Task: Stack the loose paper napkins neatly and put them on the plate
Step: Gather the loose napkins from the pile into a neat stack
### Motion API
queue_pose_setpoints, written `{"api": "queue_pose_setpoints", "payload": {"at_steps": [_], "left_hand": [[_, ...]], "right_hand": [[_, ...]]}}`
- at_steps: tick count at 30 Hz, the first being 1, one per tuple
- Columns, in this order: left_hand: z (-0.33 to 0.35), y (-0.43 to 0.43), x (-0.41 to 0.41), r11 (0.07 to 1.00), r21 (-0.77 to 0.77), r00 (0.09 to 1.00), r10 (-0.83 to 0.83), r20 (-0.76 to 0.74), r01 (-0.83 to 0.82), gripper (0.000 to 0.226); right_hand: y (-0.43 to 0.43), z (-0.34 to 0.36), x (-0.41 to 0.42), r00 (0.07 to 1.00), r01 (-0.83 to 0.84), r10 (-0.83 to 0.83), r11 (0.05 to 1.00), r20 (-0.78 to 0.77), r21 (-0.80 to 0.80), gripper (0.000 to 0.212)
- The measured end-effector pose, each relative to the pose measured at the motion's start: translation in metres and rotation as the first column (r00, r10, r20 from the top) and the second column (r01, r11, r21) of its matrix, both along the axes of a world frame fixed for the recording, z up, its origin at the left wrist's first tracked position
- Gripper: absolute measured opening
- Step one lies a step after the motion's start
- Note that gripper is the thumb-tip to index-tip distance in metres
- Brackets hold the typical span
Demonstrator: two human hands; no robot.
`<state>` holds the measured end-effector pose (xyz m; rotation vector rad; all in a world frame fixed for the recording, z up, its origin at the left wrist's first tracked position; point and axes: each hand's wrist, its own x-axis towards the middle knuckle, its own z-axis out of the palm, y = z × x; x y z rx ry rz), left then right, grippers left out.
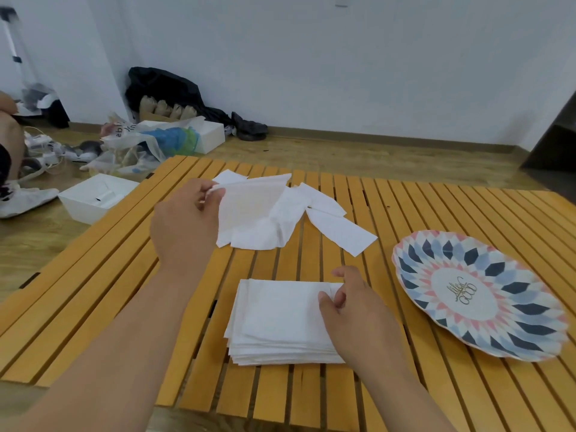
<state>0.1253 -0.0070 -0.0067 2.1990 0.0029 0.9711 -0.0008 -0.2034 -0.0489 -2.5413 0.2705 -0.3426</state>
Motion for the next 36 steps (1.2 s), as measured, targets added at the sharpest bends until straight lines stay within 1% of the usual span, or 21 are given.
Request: {"api": "queue_pose_setpoints", "payload": {"at_steps": [2, 3, 5, 6, 7, 9, 10, 12, 13, 14, 15, 19, 20, 21, 22, 24, 25, 28, 30, 32, 36], "left_hand": [[0.012, 0.0, -0.016, 0.994, -0.082, 0.997, -0.064, 0.041, 0.067, 0.017], [0.018, -0.001, -0.026, 0.981, -0.157, 0.994, -0.108, 0.032, 0.112, 0.014], [0.026, -0.003, -0.044, 0.919, -0.351, 0.979, -0.202, -0.021, 0.182, 0.006], [0.029, -0.004, -0.053, 0.864, -0.462, 0.967, -0.25, -0.048, 0.2, 0.008], [0.031, -0.005, -0.062, 0.785, -0.581, 0.948, -0.31, -0.071, 0.213, 0.01], [0.032, -0.006, -0.078, 0.605, -0.768, 0.883, -0.454, -0.119, 0.208, 0.012], [0.03, -0.006, -0.086, 0.536, -0.821, 0.84, -0.523, -0.142, 0.195, 0.012], [0.024, -0.005, -0.096, 0.461, -0.872, 0.754, -0.629, -0.189, 0.166, 0.014], [0.02, -0.004, -0.098, 0.444, -0.882, 0.716, -0.666, -0.208, 0.158, 0.017], [0.016, -0.004, -0.099, 0.432, -0.889, 0.682, -0.697, -0.221, 0.153, 0.022], [0.014, -0.004, -0.1, 0.417, -0.896, 0.653, -0.722, -0.227, 0.15, 0.026], [0.014, -0.007, -0.098, 0.358, -0.92, 0.578, -0.79, -0.205, 0.162, 0.029], [0.015, -0.008, -0.098, 0.363, -0.914, 0.568, -0.797, -0.204, 0.181, 0.028], [0.016, -0.009, -0.098, 0.39, -0.899, 0.568, -0.793, -0.217, 0.2, 0.025], [0.015, -0.01, -0.097, 0.44, -0.872, 0.584, -0.773, -0.246, 0.216, 0.023], [0.01, -0.009, -0.094, 0.554, -0.804, 0.645, -0.699, -0.308, 0.216, 0.02], [0.007, -0.008, -0.092, 0.589, -0.781, 0.674, -0.665, -0.323, 0.206, 0.02], [0.0, -0.006, -0.087, 0.643, -0.742, 0.728, -0.6, -0.332, 0.191, 0.019], [-0.004, -0.005, -0.085, 0.657, -0.728, 0.739, -0.587, -0.331, 0.196, 0.018], [-0.008, -0.007, -0.083, 0.685, -0.699, 0.731, -0.582, -0.356, 0.205, 0.019], [-0.019, -0.011, -0.074, 0.777, -0.597, 0.733, -0.522, -0.436, 0.198, 0.014]], "right_hand": [[0.0, 0.004, 0.0, 1.0, 0.016, -0.017, 0.995, 0.004, 0.102, 0.039], [0.0, 0.006, 0.001, 1.0, 0.023, -0.024, 0.983, 0.007, 0.183, 0.038], [0.0, 0.012, 0.002, 0.999, 0.026, -0.035, 0.907, 0.012, 0.421, 0.036], [0.0, 0.015, 0.003, 0.999, 0.02, -0.03, 0.835, 0.011, 0.55, 0.034], [0.0, 0.018, 0.004, 1.0, 0.009, -0.023, 0.746, 0.012, 0.666, 0.032], [0.0, 0.024, 0.005, 1.0, -0.012, 0.005, 0.521, 0.011, 0.853, 0.034], [-0.001, 0.026, 0.005, 1.0, -0.016, 0.029, 0.383, 0.005, 0.924, 0.04], [-0.002, 0.031, 0.002, 0.994, -0.007, 0.112, 0.086, -0.002, 0.996, 0.052], [-0.003, 0.036, 0.0, 0.985, 0.008, 0.171, -0.017, -0.004, 1.0, 0.053], [-0.003, 0.04, -0.003, 0.974, 0.018, 0.228, -0.077, 0.0, 0.997, 0.052], [-0.003, 0.044, -0.006, 0.965, 0.025, 0.262, -0.111, 0.005, 0.994, 0.048], [-0.007, 0.045, -0.01, 0.966, 0.065, 0.259, -0.25, 0.002, 0.966, 0.036], [-0.008, 0.046, -0.011, 0.964, 0.066, 0.266, -0.26, 0.006, 0.963, 0.034], [-0.01, 0.047, -0.011, 0.961, 0.071, 0.275, -0.246, 0.0, 0.967, 0.031], [-0.012, 0.049, -0.011, 0.958, 0.074, 0.286, -0.212, -0.01, 0.974, 0.028], [-0.018, 0.052, -0.011, 0.957, 0.062, 0.29, -0.109, -0.028, 0.992, 0.028], [-0.021, 0.052, -0.011, 0.959, 0.049, 0.28, -0.045, -0.035, 0.998, 0.03], [-0.034, 0.051, -0.01, 0.98, 0.012, 0.196, 0.138, -0.039, 0.99, 0.036], [-0.043, 0.052, -0.012, 0.992, 0.008, 0.124, 0.209, -0.035, 0.978, 0.036], [-0.051, 0.056, -0.015, 0.997, 0.017, 0.065, 0.243, -0.034, 0.97, 0.035], [-0.062, 0.063, -0.022, 0.998, 0.022, -0.062, 0.214, -0.009, 0.977, 0.031]]}}
